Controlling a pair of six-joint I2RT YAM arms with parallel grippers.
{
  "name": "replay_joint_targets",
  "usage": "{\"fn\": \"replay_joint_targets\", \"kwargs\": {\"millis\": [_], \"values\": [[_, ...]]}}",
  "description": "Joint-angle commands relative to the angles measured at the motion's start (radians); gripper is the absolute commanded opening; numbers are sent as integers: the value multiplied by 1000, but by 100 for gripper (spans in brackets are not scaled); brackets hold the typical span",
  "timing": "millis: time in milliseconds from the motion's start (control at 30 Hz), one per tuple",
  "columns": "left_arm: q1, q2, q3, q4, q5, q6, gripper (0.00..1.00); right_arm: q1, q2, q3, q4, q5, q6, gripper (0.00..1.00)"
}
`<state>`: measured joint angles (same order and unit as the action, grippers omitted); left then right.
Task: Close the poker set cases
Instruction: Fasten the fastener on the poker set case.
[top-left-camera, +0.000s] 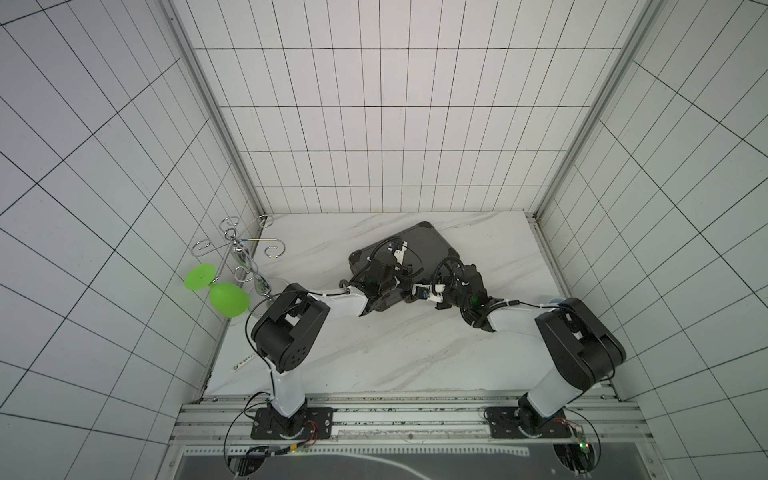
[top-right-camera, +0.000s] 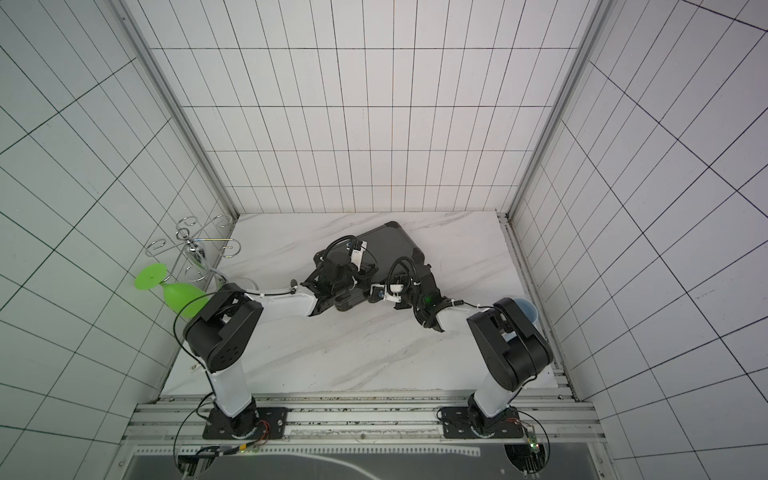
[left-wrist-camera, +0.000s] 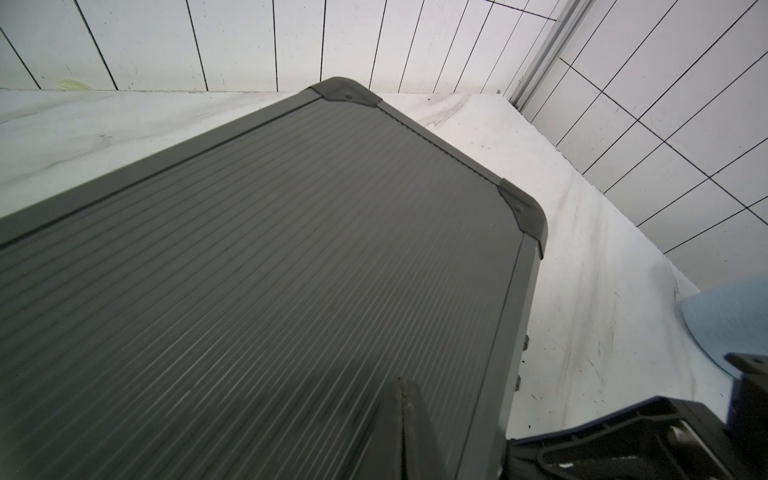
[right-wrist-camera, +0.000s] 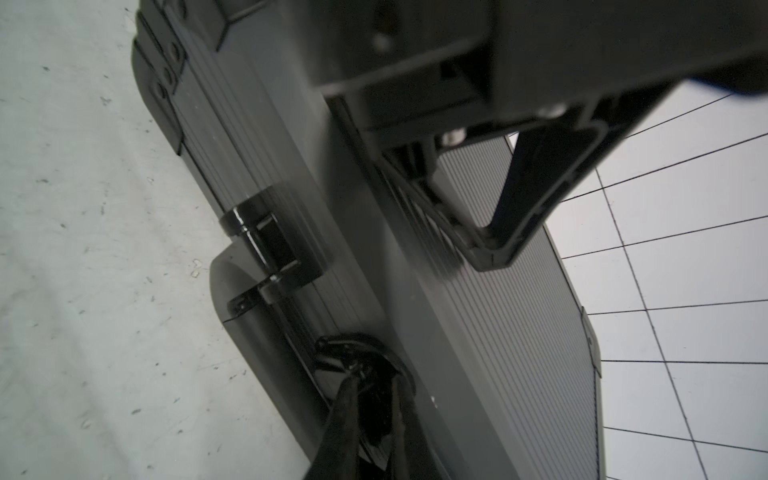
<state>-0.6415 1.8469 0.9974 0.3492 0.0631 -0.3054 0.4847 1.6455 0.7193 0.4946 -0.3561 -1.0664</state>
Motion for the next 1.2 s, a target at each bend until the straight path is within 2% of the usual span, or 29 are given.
{"fn": "replay_joint_targets", "kwargs": {"millis": [0,500,700,833,1067,1167], "values": [[2,73,-86,-283,13,-44,0,-18,8,190,-172,-152,30,0],[2,65,-87,-286,15,-39,0,-76,178,573,-741,-339,-28,0],[2,59,-92,-288,14,-37,0,-97,229,661,-798,-418,24,0],[2,56,-94,-286,14,-38,0,-97,267,716,-859,-428,57,0],[2,57,-93,-288,15,-37,0,-98,262,680,-809,-419,124,0],[2,56,-94,-287,15,-38,0,-98,231,648,-719,-421,205,3]]}}
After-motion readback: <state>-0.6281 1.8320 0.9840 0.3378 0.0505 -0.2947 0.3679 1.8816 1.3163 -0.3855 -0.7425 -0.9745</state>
